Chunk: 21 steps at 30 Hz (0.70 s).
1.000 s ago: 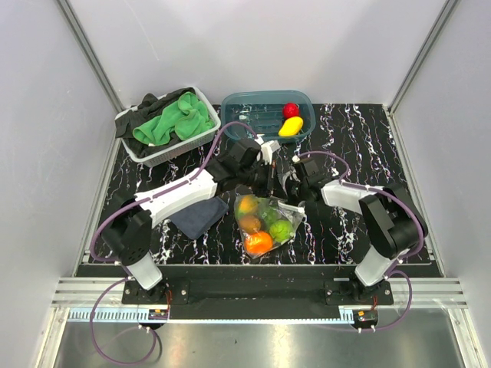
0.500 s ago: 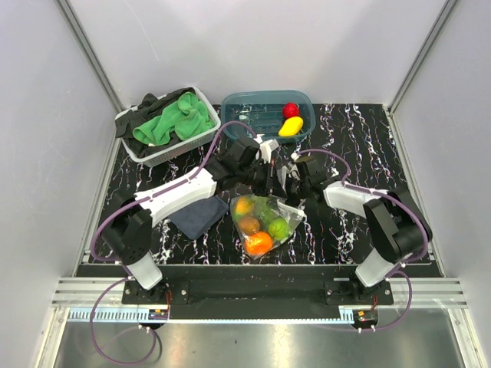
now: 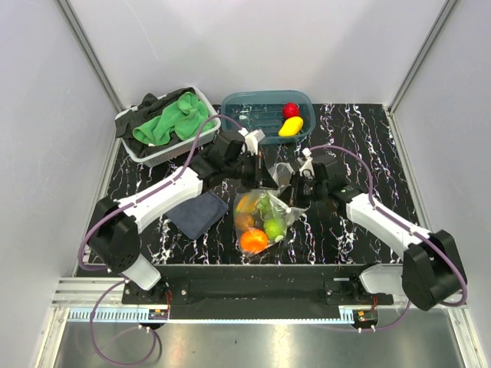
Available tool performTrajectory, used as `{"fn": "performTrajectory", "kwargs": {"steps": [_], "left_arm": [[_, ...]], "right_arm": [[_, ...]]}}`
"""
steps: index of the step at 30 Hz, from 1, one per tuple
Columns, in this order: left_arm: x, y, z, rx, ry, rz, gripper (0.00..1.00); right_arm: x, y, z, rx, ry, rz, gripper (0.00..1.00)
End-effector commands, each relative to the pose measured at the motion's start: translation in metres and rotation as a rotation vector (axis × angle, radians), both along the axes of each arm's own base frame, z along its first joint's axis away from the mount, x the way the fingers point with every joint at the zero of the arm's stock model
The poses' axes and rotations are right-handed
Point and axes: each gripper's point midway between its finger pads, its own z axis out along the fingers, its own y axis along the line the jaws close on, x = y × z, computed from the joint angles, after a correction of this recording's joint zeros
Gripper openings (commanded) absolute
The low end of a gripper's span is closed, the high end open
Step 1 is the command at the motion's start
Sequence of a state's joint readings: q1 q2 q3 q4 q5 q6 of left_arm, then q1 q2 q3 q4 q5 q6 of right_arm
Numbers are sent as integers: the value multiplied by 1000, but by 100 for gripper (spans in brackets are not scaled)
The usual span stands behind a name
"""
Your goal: Open the zip-top bag and remove the fake food
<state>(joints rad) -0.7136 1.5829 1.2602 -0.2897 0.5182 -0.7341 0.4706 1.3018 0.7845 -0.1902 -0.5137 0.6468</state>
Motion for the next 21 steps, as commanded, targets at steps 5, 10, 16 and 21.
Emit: {"fn": "performTrajectory", "kwargs": {"steps": [5,10,16,21], "left_arm": [[12,27,22,-33,-86,80,0],[1,40,26,-33,-105,102,0],[-5,53,36,-15,-152,120,0],[-1,69,37,28,-190,165,0]], "right_arm": [[-8,-15,39,-21,-98,-25,7],[2,-18,40,-52,-107,-64,6],[8,-15,30,-71,-87,-50,5],[10,-16,33,-75,-98,-51,5]]}}
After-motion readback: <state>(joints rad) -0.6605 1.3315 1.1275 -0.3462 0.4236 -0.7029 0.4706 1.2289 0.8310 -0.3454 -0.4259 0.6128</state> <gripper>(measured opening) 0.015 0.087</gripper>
